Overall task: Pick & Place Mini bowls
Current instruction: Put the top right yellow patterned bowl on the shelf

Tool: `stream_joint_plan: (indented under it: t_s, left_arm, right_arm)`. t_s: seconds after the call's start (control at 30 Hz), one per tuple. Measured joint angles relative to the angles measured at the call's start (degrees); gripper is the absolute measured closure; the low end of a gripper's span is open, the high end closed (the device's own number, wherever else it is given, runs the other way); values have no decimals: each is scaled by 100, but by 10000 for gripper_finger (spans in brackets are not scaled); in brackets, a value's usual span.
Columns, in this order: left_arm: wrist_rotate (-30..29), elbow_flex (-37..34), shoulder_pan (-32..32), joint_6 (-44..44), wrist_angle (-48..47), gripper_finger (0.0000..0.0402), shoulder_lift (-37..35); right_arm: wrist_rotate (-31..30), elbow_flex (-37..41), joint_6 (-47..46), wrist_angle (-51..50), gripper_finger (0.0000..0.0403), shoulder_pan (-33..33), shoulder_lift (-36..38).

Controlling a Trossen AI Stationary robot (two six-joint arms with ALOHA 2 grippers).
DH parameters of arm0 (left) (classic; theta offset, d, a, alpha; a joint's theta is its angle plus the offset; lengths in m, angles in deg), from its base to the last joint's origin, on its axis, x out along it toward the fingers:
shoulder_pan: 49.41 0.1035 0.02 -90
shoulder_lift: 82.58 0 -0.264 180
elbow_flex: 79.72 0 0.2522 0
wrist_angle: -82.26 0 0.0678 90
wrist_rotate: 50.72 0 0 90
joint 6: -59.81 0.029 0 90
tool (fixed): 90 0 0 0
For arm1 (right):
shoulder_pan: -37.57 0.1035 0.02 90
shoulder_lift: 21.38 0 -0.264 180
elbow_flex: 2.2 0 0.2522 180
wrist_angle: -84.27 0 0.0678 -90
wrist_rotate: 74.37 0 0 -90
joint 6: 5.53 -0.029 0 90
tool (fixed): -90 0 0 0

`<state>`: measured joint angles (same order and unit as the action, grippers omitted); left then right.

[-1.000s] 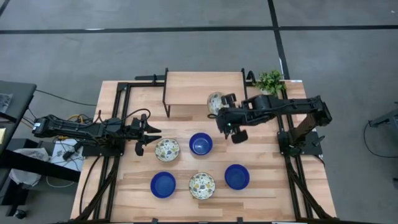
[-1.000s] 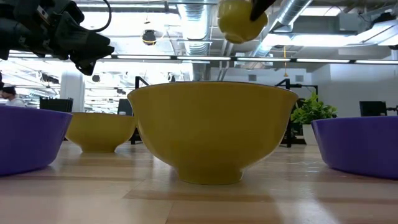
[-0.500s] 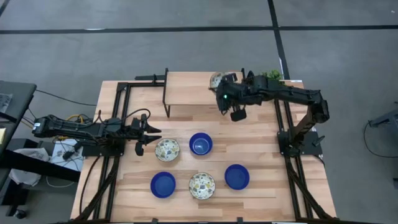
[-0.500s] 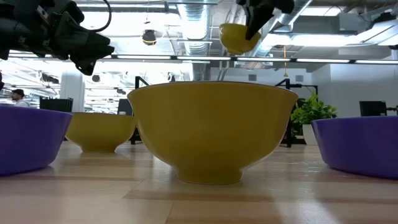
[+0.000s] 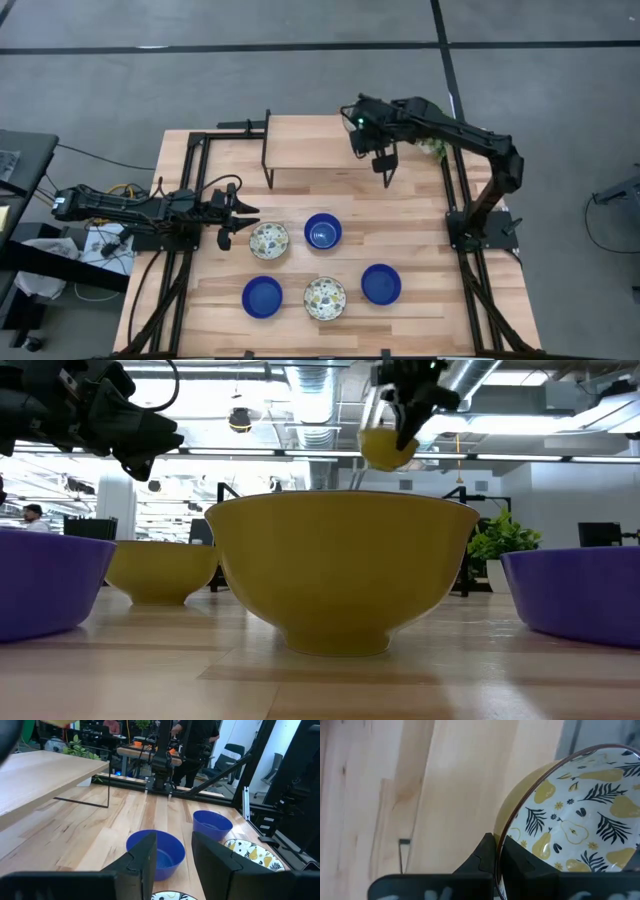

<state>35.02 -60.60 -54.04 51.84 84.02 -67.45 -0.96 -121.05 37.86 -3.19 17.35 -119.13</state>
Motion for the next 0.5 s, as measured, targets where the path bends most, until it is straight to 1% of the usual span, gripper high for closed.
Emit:
stream_joint_plan:
  t_s: [0.3,0.5]
  left_arm:
    - [1,0,1,0,1,279,91]
    - [0,0,0,0,8,279,123]
  right_arm:
    - [23,8,-42,-97,403,-41,-713]
    - [17,8,-437,-376,403,-60,-908]
